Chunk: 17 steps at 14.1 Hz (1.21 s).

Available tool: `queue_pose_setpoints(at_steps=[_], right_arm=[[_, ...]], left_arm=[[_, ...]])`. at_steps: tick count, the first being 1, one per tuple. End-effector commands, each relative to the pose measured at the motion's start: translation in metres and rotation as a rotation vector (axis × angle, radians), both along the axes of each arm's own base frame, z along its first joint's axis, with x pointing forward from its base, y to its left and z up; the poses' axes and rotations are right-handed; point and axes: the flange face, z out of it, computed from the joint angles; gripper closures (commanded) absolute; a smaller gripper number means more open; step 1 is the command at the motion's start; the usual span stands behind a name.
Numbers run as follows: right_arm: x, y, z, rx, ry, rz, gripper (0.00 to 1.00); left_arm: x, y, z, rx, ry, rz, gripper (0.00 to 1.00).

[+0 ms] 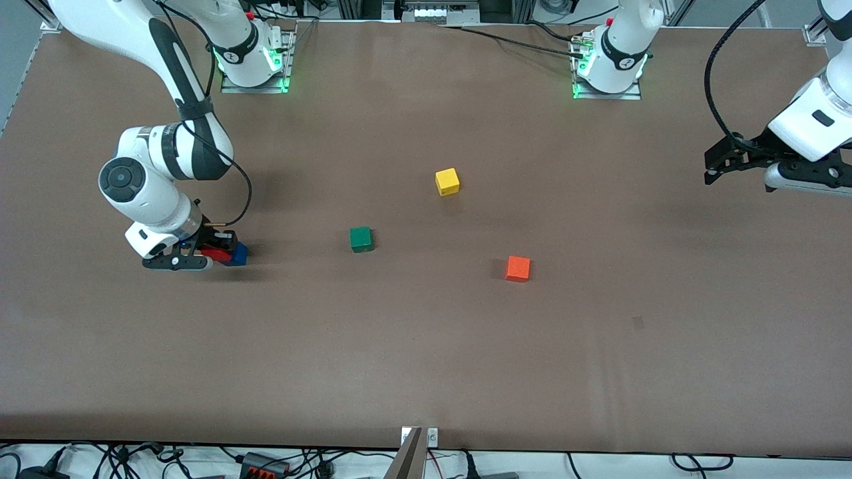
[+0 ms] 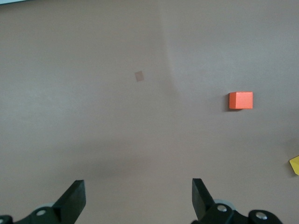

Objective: Pass red block to right arm, stack on blue
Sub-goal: 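Lower the red cube onto the blue cube and open the right gripper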

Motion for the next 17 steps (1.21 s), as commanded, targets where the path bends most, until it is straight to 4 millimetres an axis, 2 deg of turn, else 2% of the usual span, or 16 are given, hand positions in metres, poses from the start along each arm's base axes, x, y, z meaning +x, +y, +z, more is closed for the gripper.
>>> queue_pose_setpoints(at_steps=[1,6,14,17], right_arm=[[-0.008,0.008,0.004,-0.008,-0.013,0.006,1.0],[-0.017,0.005,-0.015,-0.013,0.023,0.001,1.0],[-0.012,0.004,-0.01,-0.015,0.01,-0.002,1.0],[-0.009,0.0,-0.017,-0.019,0.011,-0.008,1.0]], left_arm=[[-0.004,-0.004,0.001,-0.02,0.011,0.009,0.0],[-0.006,0.001,0.001,-0.02,0.028,0.021,0.0],[-0.013,-0.006,0.007,-0.017,0.074,0.009,0.0],[-0.013,-0.006,0.007,-0.018,0.074,0.009,0.0]])
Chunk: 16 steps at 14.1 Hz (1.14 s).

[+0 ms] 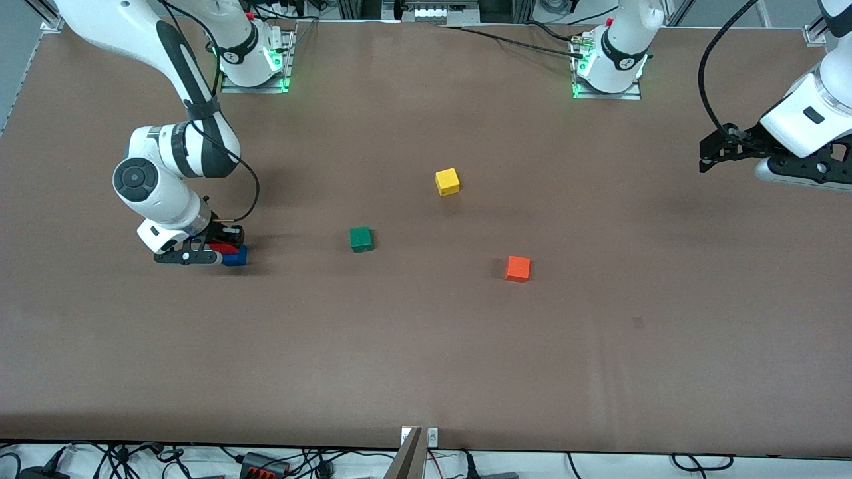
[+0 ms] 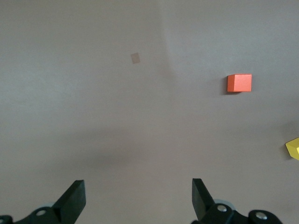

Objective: Pass red block to right arm, stack on blue
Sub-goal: 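Lower the red cube onto the blue cube and open the right gripper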

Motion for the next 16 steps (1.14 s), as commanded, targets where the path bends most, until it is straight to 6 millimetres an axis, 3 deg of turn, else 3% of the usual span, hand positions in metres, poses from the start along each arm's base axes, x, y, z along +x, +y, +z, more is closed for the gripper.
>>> queue_pose_setpoints(at_steps=[1,8,16], right_arm=[[0.004,-0.001,-0.001,-0.014,-0.017,-0.004,1.0],[0.017,-0.004,0.004,-0.019,-0.037,0.0,1.0],[0.014,0.002,-0.001,-0.019,-0.019,-0.016,1.0]], left_arm=[[-0.003,-0.003,0.008,-0.022,0.002,0.01,0.0],[-0.004,-0.01,0.009,-0.021,0.001,-0.002,0.0],[-0.004,-0.011,0.01,-0.022,-0.001,-0.004,0.0]])
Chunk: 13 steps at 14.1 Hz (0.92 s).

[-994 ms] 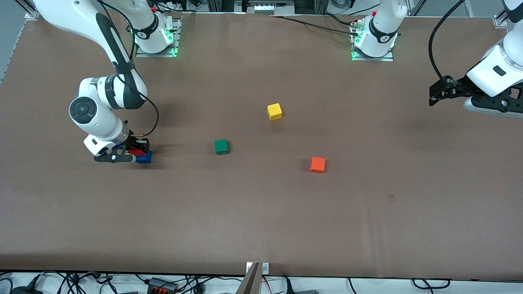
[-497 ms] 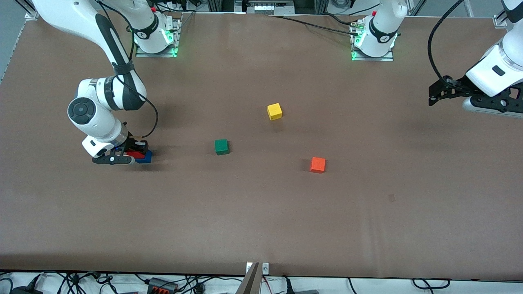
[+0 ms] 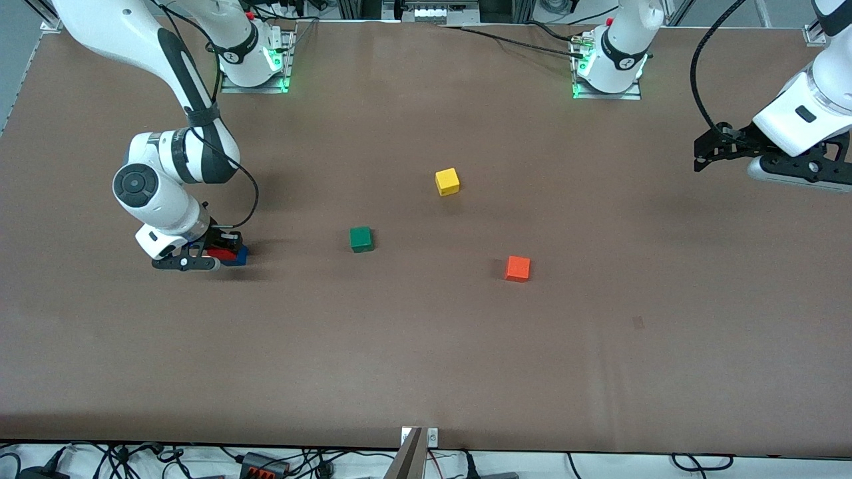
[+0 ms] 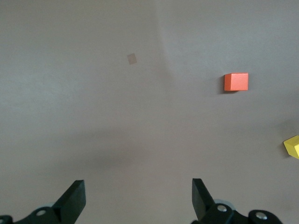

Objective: Pass red block to right arm, stack on blue
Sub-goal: 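Lower the red cube onto the blue cube and open the right gripper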

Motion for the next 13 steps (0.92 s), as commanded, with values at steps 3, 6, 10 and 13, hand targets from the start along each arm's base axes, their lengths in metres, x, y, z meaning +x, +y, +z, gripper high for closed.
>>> queue_pose_setpoints(at_steps=[3,6,10,13], right_arm=[[0.003,0.003,0.003,-0.009,-0.006,-0.007,0.97],[0.005,-0.001,0.005,-0.007,-0.012,-0.033,0.0],[0.005,-0.003,0.014,-0.008,-0.009,-0.034,0.0],[0.01,0.0,0.045,-0.013,0.037,-0.041,0.0]], left_arm=[[-0.003,-0.003,0.009,-0.021,0.001,0.006,0.0],[-0.003,-0.001,0.009,-0.023,0.001,0.007,0.0],[-0.003,-0.001,0.009,-0.021,0.001,0.007,0.0],[-0.003,-0.001,0.009,-0.022,0.001,0.006,0.0]])
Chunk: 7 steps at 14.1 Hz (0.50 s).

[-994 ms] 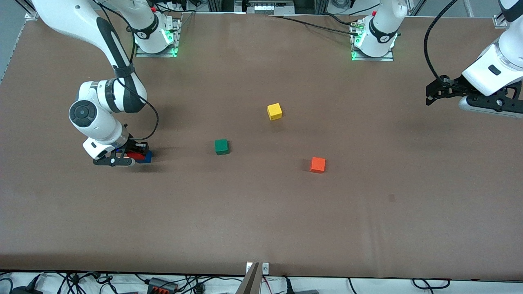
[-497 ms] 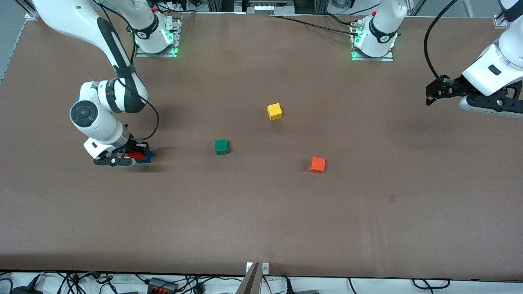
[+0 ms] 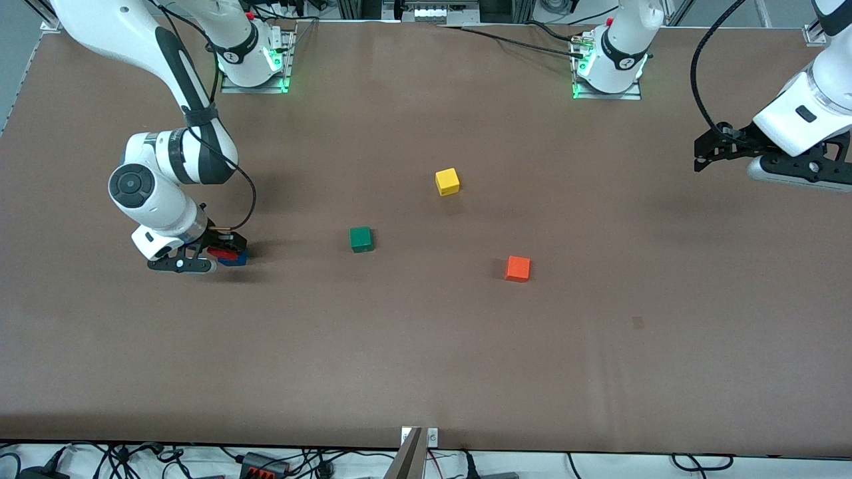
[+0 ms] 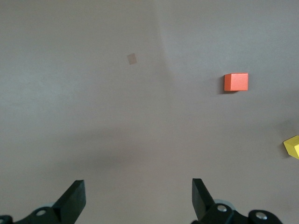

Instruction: Pass red block to right arm, stack on blue

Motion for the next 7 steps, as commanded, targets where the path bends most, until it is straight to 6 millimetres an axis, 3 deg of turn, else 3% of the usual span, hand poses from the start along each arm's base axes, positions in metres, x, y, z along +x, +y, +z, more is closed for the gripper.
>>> queue_pose_setpoints(at_steps=[1,7], right_arm=[[0.007,0.002,0.046,-0.013,0.043,-0.018,0.0],[0.032,0.007,0.159,-0.03,0.128,-0.047,0.0]], left_arm=[[-0.003,-0.001,0.009,-0.023,0.002,0.006,0.0],[-0.004,-0.001,0.009,-0.021,0.003,0.004,0.0]])
